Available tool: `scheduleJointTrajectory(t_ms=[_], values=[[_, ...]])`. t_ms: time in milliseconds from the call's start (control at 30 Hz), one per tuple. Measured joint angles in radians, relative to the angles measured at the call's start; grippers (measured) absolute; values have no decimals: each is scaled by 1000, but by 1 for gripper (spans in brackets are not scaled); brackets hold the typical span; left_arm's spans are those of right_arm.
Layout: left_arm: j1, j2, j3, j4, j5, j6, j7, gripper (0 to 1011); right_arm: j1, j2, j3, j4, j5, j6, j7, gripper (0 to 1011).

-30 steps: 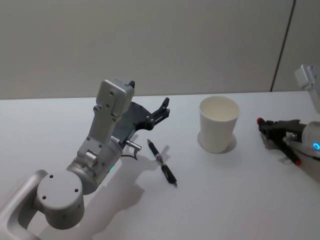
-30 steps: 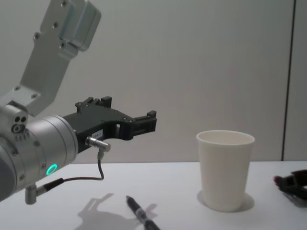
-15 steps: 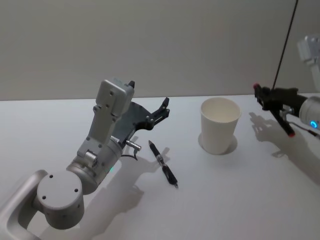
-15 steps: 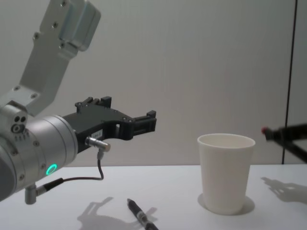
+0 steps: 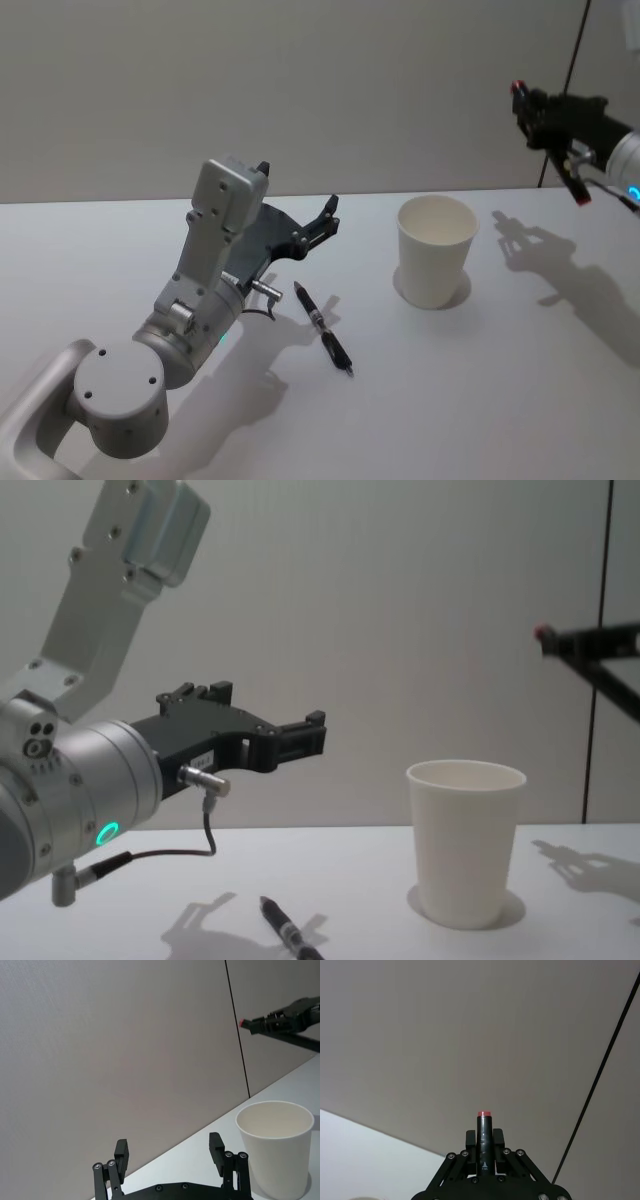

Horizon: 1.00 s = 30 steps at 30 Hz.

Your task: Place the pen into the pen holder.

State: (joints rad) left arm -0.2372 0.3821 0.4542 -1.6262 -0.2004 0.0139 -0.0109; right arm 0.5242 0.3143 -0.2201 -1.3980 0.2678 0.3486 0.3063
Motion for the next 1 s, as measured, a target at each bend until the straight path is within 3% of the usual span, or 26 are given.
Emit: scheduleJointTrajectory(t_ms=[500, 1000], values=[[0, 0, 0, 0, 0, 0, 0, 1001, -17, -21, -16, -90, 26, -177, -8, 192], [0, 0, 0, 0, 0, 0, 0, 1001, -57, -60, -73, -57, 10, -312, 27, 191]])
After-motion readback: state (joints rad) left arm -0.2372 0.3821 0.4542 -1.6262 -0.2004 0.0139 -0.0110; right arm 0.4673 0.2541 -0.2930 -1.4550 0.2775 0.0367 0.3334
